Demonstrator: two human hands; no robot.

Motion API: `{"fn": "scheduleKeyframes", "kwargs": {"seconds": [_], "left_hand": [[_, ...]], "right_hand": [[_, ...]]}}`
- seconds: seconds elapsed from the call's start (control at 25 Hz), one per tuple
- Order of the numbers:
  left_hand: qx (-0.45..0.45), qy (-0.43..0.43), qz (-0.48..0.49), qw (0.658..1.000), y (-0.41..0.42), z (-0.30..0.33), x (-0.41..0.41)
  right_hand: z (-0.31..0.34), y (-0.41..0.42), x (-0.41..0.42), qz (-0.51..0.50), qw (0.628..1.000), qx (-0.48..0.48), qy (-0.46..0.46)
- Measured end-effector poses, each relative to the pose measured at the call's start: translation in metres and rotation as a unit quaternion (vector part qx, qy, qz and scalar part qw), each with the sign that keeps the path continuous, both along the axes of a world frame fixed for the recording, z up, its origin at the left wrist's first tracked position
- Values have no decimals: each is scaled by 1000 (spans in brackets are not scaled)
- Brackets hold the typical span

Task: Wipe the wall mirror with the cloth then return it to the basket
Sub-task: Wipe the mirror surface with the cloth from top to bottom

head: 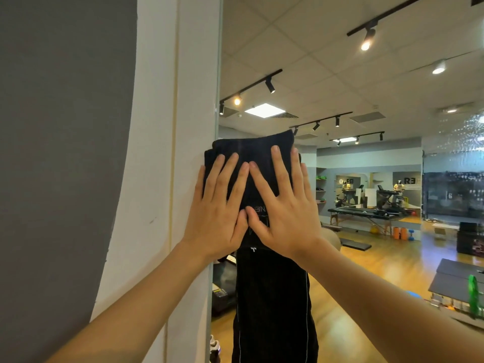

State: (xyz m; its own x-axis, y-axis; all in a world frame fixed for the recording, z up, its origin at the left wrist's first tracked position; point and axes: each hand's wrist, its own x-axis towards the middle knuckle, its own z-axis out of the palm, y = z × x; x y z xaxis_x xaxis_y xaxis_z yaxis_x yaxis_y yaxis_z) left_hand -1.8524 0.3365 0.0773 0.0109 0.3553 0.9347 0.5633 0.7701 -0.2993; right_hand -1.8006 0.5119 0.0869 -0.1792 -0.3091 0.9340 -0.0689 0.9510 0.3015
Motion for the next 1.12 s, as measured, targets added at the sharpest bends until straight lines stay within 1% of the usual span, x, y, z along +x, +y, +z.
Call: {"fn": "scheduleKeyframes", "kwargs": {"seconds": [0.28, 0.44, 0.6, 0.92, 1.12], "left_hand": [[-9, 6, 30, 999, 2, 10, -1], [-19, 16, 45, 999, 0, 42, -7], [-17, 30, 56, 998, 1, 100, -11], [-4, 45, 92, 995, 2, 247, -15], [3, 41, 88, 995, 4, 314, -11]], "right_hand": [[8, 3, -8, -11, 1000, 15, 9], [36, 1, -15, -14, 999, 17, 24], [94, 0, -17, -19, 999, 11, 38], [239, -1, -16, -39, 998, -3, 51], [307, -1, -15, -33, 998, -14, 45]]}}
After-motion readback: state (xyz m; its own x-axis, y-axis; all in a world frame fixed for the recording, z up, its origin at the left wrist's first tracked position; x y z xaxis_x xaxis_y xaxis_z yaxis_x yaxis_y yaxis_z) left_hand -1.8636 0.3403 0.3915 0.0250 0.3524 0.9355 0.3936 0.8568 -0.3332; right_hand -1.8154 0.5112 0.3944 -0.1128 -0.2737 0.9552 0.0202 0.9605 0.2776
